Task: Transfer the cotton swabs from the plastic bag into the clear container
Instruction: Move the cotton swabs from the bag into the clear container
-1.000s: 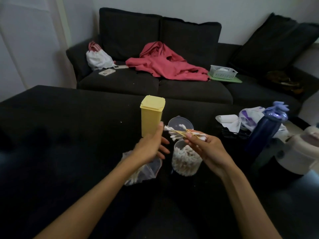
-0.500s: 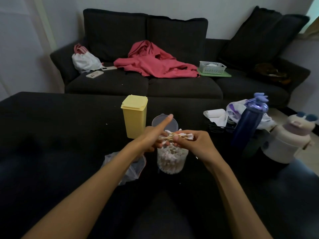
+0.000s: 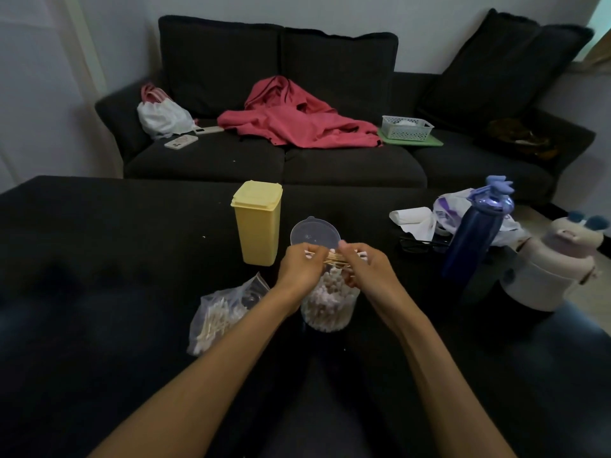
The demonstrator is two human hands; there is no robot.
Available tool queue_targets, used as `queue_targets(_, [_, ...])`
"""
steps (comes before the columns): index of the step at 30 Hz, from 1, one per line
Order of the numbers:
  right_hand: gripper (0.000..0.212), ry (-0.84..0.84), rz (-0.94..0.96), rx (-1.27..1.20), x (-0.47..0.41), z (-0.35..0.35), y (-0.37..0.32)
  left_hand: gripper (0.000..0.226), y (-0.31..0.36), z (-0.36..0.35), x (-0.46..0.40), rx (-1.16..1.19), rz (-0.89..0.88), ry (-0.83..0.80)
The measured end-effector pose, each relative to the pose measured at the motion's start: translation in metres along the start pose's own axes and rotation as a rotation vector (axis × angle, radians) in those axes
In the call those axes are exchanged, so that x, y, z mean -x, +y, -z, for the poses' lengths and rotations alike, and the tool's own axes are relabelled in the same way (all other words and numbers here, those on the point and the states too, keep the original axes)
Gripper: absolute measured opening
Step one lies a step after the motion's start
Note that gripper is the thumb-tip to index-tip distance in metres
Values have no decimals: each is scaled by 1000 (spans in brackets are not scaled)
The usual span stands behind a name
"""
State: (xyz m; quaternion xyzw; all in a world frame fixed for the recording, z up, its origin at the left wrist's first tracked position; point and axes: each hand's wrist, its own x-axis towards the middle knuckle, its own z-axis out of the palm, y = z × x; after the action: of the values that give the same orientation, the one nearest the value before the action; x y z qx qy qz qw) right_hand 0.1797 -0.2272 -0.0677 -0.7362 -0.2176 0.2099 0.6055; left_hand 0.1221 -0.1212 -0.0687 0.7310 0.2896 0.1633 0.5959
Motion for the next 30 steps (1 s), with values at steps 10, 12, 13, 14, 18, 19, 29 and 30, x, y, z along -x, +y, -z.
queue_targets(10, [46,382,102,-116,1,-11,-1,20,5,-8,9,43,-112,-19])
queue_targets(12, [44,431,98,-129,1,-11,-1,16,5,-10,11,58,-142,-5])
queue_targets(13, [41,449,92,-141,1,-11,-2,13,6,-10,12,66,-154,-9])
queue_targets(14, [37,458,79,-156,1,-10,-3,11,8,-11,13,71,-163,-15])
queue_targets(18, [30,423,76,-181,1,-8,-4,12,7,-11,16,65,-173,-20])
queue_targets(19, [30,418,91,-174,1,-8,-4,15,7,-11,17,73,-168,-21])
queue_targets(29, [33,332,52,-184,3,-12,-9,25,8,-4,16,27,-220,-87])
queue_targets(30, [27,344,24,-191,3,-12,-8,25,7,-3,17,-14,-240,-63])
